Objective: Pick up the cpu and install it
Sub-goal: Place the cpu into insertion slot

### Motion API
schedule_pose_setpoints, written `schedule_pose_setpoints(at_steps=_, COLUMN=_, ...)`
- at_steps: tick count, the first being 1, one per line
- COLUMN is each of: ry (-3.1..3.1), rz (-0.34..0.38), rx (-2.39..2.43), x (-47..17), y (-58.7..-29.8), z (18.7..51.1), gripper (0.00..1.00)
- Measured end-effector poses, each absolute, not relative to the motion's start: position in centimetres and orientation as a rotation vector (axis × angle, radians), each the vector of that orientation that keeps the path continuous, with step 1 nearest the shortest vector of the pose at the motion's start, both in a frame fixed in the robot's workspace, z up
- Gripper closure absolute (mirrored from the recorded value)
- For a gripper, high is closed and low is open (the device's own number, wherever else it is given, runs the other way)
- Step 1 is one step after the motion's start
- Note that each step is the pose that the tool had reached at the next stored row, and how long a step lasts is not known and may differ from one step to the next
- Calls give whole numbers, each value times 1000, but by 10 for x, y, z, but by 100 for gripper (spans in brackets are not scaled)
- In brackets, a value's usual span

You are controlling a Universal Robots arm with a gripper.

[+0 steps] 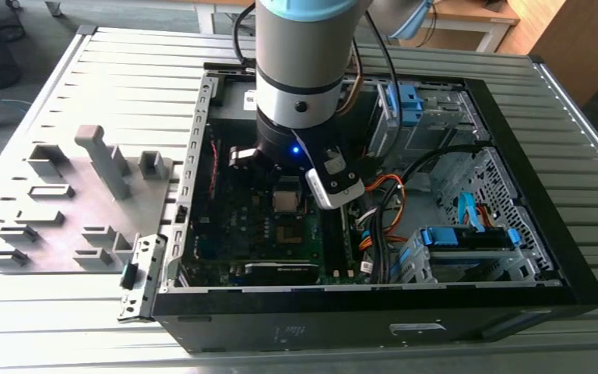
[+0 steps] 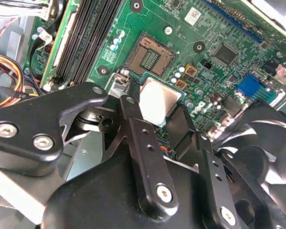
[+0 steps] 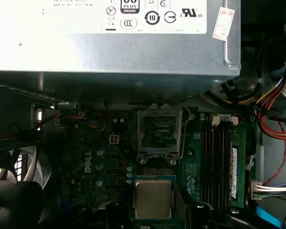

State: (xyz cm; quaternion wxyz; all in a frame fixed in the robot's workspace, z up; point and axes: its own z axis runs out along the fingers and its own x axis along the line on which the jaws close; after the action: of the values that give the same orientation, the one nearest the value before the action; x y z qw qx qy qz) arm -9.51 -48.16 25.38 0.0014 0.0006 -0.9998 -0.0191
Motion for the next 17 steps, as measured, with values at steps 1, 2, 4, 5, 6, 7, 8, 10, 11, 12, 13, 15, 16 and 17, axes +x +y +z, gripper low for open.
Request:
schedule_pose_setpoints(at_steps=1, ry=-3138, rz=-60, rx=2, x=-95, y=-482, z=254, gripper=53)
schedule_pose_setpoints(at_steps=2, ry=-3139, rz=-61, rx=2, x=-95, y=-482, z=253, gripper=53)
schedule_pose_setpoints(at_steps=4, ry=-3139, rz=-61, rx=2, x=-95, y=-482, z=251, gripper=53)
schedule_pose_setpoints(at_steps=5, ry=-3138, rz=-60, rx=2, x=-95, y=-482, z=250, gripper=53)
schedule_pose_setpoints(at_steps=6, ry=-3138, rz=-60, rx=2, x=-95, y=-481, z=250, gripper=53)
schedule_pose_setpoints(at_steps=7, ry=-3138, rz=-60, rx=2, x=-95, y=-481, z=250, gripper=53)
schedule_pose_setpoints(at_steps=8, ry=-3138, rz=-60, rx=2, x=-95, y=-481, z=250, gripper=53)
schedule_pose_setpoints(at_steps=10, ry=-3139, rz=-61, rx=2, x=-95, y=-480, z=249, gripper=53)
schedule_pose_setpoints(at_steps=11, ry=-3139, rz=-61, rx=2, x=-95, y=-480, z=249, gripper=53)
schedule_pose_setpoints(at_steps=12, ry=-3139, rz=-61, rx=2, x=-95, y=-480, z=249, gripper=53)
schedule_pose_setpoints(at_steps=13, ry=-3138, rz=-61, rx=2, x=-95, y=-480, z=249, gripper=53)
schedule_pose_setpoints(at_steps=15, ry=-3138, rz=-60, rx=2, x=-95, y=-480, z=249, gripper=53)
schedule_pose_setpoints(at_steps=16, ry=-3138, rz=-61, rx=2, x=-95, y=-480, z=249, gripper=53)
schedule_pose_setpoints(at_steps=17, ry=-3138, rz=-61, rx=2, x=-95, y=-480, z=249, gripper=53)
